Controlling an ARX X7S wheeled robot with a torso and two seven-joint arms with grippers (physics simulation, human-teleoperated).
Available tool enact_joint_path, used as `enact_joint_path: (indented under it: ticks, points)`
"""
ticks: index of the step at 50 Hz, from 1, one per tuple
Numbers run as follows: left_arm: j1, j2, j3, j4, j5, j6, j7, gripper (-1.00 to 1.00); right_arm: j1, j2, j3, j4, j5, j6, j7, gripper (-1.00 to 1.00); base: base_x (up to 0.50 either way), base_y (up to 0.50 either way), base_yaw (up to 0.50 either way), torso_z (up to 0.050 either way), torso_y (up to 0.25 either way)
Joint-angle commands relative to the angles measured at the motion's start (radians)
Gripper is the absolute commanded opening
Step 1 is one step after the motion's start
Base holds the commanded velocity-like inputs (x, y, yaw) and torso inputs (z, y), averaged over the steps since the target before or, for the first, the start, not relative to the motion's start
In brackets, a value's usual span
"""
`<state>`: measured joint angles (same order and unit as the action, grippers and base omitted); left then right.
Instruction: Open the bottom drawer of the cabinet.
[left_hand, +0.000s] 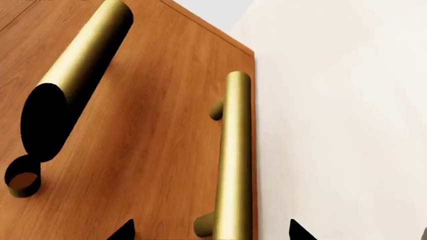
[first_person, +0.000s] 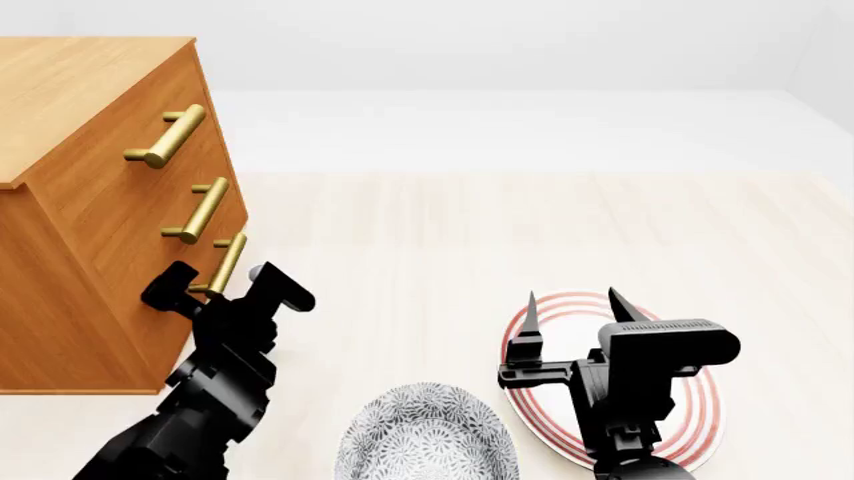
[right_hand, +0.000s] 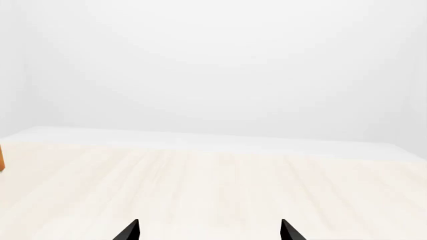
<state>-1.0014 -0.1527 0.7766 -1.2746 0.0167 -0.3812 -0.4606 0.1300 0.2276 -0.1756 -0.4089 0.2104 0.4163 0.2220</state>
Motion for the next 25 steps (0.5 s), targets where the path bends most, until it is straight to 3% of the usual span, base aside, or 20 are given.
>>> enact_joint_path:
  ticks: [1, 4, 5, 25]
  points:
    - [-0.006, -0.017, 0.014, -0.034, -0.011, -0.061, 0.014, 1.00, -0.004, 0.004, 0.000, 0.003, 0.006, -0.007, 0.006, 1.00, 0.00, 0.00, 0.00, 0.000, 0.000]
    - [-0.005, -0.016, 0.018, -0.034, -0.013, -0.056, 0.020, 1.00, -0.006, 0.006, 0.001, 0.001, 0.008, -0.007, 0.008, 1.00, 0.00, 0.00, 0.00, 0.000, 0.000]
    - [-0.005, -0.016, 0.018, -0.034, -0.013, -0.049, 0.017, -1.00, -0.006, 0.006, 0.001, 0.002, 0.009, -0.008, 0.007, 1.00, 0.00, 0.00, 0.00, 0.000, 0.000]
    - [-0.006, -0.005, 0.068, -0.034, -0.004, -0.015, 0.014, -1.00, 0.006, 0.011, -0.013, 0.004, 0.014, -0.005, 0.014, 1.00, 0.00, 0.00, 0.00, 0.000, 0.000]
